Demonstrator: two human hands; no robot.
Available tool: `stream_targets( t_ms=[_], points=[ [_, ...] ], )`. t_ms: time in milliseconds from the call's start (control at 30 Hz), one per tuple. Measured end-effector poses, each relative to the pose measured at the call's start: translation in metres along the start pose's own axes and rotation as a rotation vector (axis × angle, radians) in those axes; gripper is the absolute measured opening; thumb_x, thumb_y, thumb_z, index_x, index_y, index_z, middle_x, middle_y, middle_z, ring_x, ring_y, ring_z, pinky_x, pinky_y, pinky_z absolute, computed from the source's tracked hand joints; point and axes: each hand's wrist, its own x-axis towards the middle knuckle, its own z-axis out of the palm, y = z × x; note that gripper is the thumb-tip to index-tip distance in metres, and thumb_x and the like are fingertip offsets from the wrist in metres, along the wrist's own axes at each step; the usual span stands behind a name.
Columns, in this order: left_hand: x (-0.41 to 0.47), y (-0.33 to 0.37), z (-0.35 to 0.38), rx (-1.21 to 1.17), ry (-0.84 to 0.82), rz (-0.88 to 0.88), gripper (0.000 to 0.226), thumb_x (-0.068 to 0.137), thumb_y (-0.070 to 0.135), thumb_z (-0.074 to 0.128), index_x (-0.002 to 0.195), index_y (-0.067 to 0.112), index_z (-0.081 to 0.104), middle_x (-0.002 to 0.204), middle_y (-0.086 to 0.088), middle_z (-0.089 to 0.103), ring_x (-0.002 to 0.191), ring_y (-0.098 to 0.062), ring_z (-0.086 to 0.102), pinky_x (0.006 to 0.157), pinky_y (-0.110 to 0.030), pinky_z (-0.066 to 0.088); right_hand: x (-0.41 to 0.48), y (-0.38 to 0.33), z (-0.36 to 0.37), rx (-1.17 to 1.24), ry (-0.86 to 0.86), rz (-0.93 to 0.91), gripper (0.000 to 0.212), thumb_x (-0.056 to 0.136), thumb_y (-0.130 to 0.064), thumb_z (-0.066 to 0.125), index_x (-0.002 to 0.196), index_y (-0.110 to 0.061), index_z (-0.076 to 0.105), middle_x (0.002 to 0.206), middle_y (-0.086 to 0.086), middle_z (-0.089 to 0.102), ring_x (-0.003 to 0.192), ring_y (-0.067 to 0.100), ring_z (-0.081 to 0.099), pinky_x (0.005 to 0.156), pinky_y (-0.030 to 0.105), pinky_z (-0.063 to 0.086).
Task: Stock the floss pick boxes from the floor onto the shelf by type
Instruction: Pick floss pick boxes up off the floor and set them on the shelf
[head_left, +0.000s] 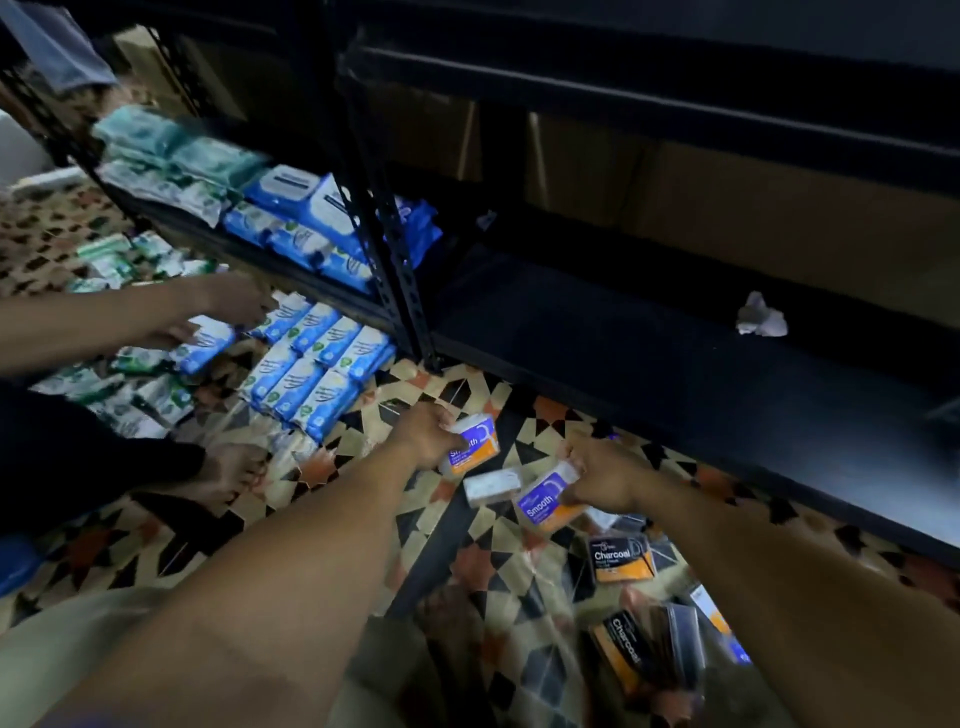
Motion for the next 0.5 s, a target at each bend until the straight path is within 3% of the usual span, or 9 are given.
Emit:
stream_targets(
  t_ms=[167,333,500],
  points=[
    [0.016,-0.002,0.013,-0.039,0.014,-0.016,0.035,0.080,0.023,0.082,0.109,0.011,0.068,0.116,-0.009,0.068,0.106,-0.024,0.065,0.092,-0.033,0.052,0.014,0.021,0.026,0.171,-0.047,0.096,0.043,0.079,-0.018,0.079,0.111,-0.024,0.051,0.107,0.006,0.065,0.091,0.021,0.068,0.072,0.042,0.061],
    [0.022,-0.007,0.018,0.123,0.006,-0.077,0.044,0.092,0.019,0.060,0.135,0.011,0.057,0.141,-0.011,0.056,0.127,-0.027,0.054,0.106,-0.032,0.044,0.022,0.030,0.032,-0.018,-0.025,0.053,0.052,0.092,-0.021,0.062,0.141,-0.026,0.045,0.134,0.007,0.058,0.105,0.023,0.063,0.085,0.033,0.053],
    [0.018,-0.004,0.016,0.157,0.012,-0.071,0.044,0.093,0.024,0.061,0.134,0.011,0.056,0.139,-0.012,0.055,0.122,-0.029,0.056,0.101,-0.032,0.045,0.023,0.029,0.022,-0.059,0.031,0.054,0.050,0.094,-0.035,0.060,0.142,-0.026,0.048,0.140,0.003,0.056,0.119,0.021,0.057,0.096,0.033,0.048]
  ],
)
